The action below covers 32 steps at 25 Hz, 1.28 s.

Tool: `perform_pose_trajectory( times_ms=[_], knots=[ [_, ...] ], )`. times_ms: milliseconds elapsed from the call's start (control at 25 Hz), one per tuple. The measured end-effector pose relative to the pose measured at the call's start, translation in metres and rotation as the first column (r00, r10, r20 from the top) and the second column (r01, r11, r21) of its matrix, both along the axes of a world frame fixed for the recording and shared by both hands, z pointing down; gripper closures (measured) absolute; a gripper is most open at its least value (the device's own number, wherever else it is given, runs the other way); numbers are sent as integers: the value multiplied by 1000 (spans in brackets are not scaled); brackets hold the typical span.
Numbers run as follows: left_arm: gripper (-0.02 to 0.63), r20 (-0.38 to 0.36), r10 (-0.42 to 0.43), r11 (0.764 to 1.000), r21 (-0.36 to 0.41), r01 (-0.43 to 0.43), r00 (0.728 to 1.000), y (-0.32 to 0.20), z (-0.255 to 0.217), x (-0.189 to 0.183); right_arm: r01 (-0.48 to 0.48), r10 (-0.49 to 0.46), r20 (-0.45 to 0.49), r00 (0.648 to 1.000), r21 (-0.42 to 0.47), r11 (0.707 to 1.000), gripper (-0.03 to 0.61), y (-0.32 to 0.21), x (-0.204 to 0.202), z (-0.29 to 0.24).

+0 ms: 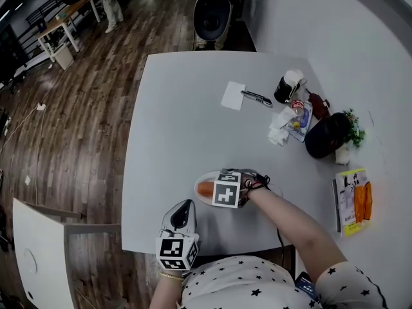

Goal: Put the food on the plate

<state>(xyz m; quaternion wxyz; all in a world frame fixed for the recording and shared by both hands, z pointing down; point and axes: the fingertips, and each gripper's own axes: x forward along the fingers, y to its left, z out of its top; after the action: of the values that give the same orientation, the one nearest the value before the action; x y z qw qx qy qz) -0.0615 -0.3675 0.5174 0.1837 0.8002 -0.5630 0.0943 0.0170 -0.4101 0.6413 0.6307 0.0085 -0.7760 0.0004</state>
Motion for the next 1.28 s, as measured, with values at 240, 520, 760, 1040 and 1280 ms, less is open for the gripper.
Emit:
perform_pose_trajectory(
  times_ms=[240,520,760,1040,1280],
  knots=[
    [607,13,31,999,12,-31,999,3,-6,11,-126,111,257,960,42,991,261,10,4,-24],
    [606,4,45,998,36,-45,999,14,-20,22,-569,555,763,332,-307,763,393,43,15,-126],
    [607,-6,74,997,30,-74,997,32,-25,38,-670,737,675,-37,-564,483,580,75,35,-128],
    [607,16,112,993,21,-112,994,52,-26,49,-684,664,745,60,-454,571,580,96,25,-141],
    [606,15,110,994,25,-110,994,59,-28,48,-700,642,763,76,-418,579,580,103,26,-144]
  ],
)
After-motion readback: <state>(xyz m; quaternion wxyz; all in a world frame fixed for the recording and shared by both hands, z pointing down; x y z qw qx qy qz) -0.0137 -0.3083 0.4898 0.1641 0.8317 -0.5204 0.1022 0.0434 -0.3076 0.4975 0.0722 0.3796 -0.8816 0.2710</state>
